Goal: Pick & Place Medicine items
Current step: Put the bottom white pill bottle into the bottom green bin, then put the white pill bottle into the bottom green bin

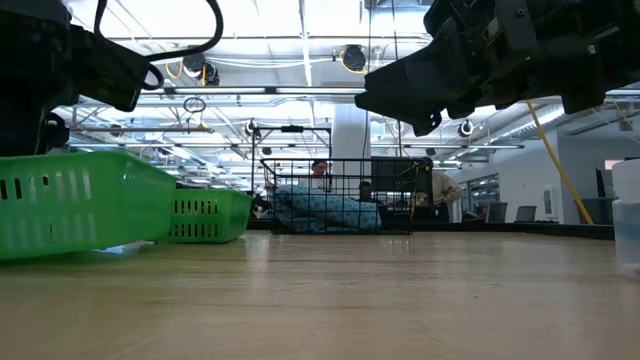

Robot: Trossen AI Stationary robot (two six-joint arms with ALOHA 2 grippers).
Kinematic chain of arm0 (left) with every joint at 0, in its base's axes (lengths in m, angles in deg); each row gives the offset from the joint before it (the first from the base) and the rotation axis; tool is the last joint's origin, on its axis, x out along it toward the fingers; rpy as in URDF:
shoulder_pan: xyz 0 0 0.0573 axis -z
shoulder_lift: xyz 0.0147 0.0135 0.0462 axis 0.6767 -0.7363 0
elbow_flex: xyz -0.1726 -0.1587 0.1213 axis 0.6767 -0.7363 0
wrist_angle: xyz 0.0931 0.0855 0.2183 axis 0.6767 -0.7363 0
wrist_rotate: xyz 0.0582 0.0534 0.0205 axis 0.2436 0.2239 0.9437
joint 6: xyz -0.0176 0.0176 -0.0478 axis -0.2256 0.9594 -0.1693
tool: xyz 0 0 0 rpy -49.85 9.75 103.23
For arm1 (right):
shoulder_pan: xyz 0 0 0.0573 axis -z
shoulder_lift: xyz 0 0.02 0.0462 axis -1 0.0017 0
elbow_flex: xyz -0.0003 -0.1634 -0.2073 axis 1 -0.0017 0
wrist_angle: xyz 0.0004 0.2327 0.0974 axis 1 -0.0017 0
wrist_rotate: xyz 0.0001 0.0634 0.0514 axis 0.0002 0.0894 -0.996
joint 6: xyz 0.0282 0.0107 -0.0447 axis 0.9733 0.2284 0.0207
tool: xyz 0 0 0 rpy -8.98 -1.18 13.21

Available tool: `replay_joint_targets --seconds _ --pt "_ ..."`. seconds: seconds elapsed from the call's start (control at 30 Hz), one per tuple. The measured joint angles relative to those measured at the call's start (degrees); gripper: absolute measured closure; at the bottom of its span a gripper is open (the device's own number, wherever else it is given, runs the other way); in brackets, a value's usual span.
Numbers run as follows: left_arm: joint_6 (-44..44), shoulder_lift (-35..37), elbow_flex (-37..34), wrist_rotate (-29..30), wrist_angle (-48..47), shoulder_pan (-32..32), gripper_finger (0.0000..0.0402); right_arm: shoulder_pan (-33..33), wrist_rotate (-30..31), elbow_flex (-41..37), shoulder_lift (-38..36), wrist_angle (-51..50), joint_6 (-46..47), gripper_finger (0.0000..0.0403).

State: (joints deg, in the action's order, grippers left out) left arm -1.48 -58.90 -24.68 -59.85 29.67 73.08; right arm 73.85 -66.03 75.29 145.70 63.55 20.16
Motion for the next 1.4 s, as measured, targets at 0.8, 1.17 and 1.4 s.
replay_joint_targets --seconds 0.8,1.17,1.4 --pt "12.7 1.2 8.2 5.8 -0.1 -1.1 0.0179 0.0 0.0 0.0 0.0 0.0 -1.0 0.0229" --pt "20.9 17.2 9.3 34.1 -1.7 11.0 0.0196 -10.5 8.8 -2.0 -26.0 -33.8 -10.0 0.0234" --pt "19.8 23.9 9.3 49.4 -9.2 15.7 0.0209 -21.6 22.2 -2.0 -37.8 -64.3 10.8 0.0234"
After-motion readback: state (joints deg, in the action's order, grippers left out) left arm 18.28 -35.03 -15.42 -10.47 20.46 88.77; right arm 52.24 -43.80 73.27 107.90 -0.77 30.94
